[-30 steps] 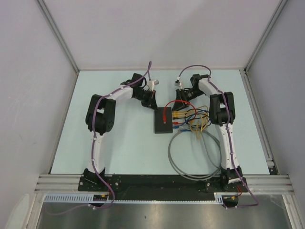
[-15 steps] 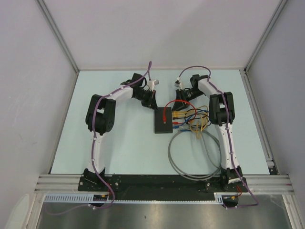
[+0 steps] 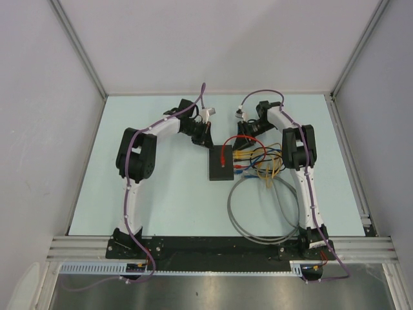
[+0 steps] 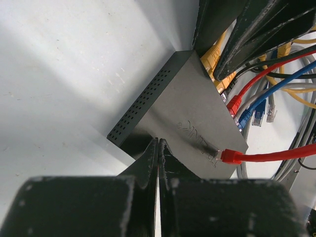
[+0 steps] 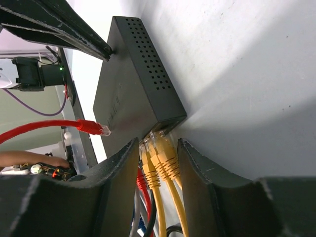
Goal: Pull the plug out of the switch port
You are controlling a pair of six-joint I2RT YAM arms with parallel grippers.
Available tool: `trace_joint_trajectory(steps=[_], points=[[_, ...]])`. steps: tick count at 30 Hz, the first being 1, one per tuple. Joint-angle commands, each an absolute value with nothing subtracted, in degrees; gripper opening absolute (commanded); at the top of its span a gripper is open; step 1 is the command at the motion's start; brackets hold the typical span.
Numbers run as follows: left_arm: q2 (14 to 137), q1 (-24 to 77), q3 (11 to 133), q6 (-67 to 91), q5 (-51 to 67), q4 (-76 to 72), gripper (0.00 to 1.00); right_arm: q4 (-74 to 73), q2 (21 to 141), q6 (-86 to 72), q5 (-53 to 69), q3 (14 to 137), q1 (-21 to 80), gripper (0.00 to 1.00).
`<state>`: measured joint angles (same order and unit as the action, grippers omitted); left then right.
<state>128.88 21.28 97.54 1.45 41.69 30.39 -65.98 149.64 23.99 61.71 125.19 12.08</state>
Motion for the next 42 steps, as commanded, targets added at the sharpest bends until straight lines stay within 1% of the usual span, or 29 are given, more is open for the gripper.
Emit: trace_joint_trajectory(steps=[1,6,8,12,14,17,19,23,26,27,29,32,33,34,38,42], points=[[131.0,22.2,96.5,-2.0,32.6,32.3,0.00,-65.5,153.3,25.5,55.5,126.2,13.6,0.42],[131.0,22.2,96.5,-2.1,32.5,32.3,0.00,-66.4,153.3,26.7,55.7,126.1,13.6,0.40],[131.0,22.2,96.5,-2.1,32.5,32.3,0.00,-66.4,153.5,26.6,55.8,126.1,13.6,0.38],[131.1,22.2,96.6,-2.2,32.4,32.3,0.00,-66.7,153.5,27.2,55.7,126.3,13.7,0.30],[131.0,22.3,96.6,-2.1,32.3,32.3,0.00,-67.2,153.6,27.5,55.9,126.4,13.7,0.30],[131.1,22.5,96.6,-2.2,32.3,32.3,0.00,-67.4,153.7,27.8,56.2,126.5,13.7,0.26],[131.0,22.5,96.6,-2.4,32.3,32.3,0.00,-67.5,153.7,27.9,56.1,126.5,13.6,0.25],[131.1,22.6,96.6,-2.4,32.3,32.4,0.00,-67.2,153.5,27.3,54.8,126.0,14.1,0.17],[131.1,22.7,96.7,-2.5,32.4,32.5,0.00,-66.9,153.1,27.4,54.2,125.6,14.2,0.14],[131.1,22.7,96.7,-2.8,32.3,32.5,0.00,-66.8,153.1,27.4,54.0,125.8,14.2,0.12],[131.0,22.9,96.6,-3.5,30.9,32.6,0.00,-67.8,153.8,28.4,53.8,127.0,14.2,0.05],[131.2,23.5,96.5,-3.9,30.1,32.7,0.00,-74.0,157.5,31.7,52.3,134.1,13.8,0.04],[131.2,23.5,96.6,-4.0,30.2,32.7,0.00,-77.0,158.8,32.0,52.6,139.1,13.5,0.04],[131.2,23.6,96.6,-4.1,30.2,32.8,0.00,-77.9,160.5,31.7,52.3,140.5,13.1,0.03],[131.0,23.7,96.4,-4.3,30.1,32.7,0.00,-77.7,160.4,31.2,51.2,140.4,13.3,0.00],[131.0,23.8,96.5,-4.7,30.1,33.0,0.00,-79.6,157.9,34.9,51.8,134.7,14.3,0.00]])
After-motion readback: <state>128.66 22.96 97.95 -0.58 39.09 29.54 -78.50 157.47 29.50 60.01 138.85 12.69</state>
